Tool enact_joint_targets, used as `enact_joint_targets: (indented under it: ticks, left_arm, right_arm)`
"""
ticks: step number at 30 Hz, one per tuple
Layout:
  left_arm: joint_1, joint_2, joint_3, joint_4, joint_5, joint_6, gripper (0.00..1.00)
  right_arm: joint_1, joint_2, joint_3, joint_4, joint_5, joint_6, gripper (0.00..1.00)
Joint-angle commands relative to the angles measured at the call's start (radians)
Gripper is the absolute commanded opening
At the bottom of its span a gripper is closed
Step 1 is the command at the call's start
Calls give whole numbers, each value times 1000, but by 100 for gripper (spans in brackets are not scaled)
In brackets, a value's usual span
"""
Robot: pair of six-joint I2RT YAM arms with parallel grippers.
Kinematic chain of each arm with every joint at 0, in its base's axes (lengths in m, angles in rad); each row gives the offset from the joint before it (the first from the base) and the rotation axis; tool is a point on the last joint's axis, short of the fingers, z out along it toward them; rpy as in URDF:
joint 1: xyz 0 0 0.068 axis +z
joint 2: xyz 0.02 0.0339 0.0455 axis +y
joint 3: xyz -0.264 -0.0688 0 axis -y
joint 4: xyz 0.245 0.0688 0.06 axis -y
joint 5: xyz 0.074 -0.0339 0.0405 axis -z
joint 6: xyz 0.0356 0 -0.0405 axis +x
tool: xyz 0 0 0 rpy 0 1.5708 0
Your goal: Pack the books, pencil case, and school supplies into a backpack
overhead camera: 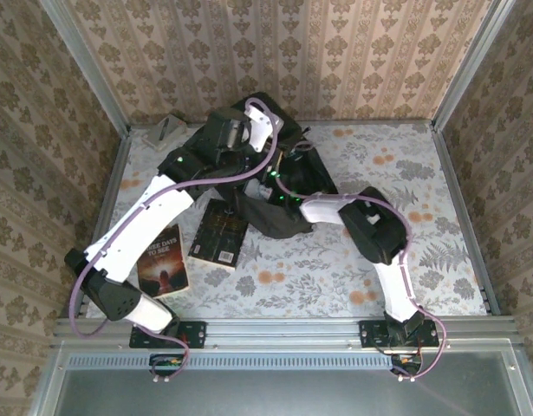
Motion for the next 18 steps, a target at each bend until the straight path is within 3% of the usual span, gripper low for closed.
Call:
enact_joint_targets:
  ticks: [1,7,12,18]
  left_arm:
    - [-41,19,71,93,73,18,0]
    - [-50,147,105,171,100,-19,0]
    - [-70,315,220,137,141,-35,0]
    - [-81,432,286,120,91,-62,0]
  right_arm:
    - [-104,-160,-101,81,15,-46,20]
    - [-223,-244,-336,115,-22,-41,20]
    - [-306,-268,-504,153,-30,-40,22]
    - [-345,-287,-579,71,-90,-50,56]
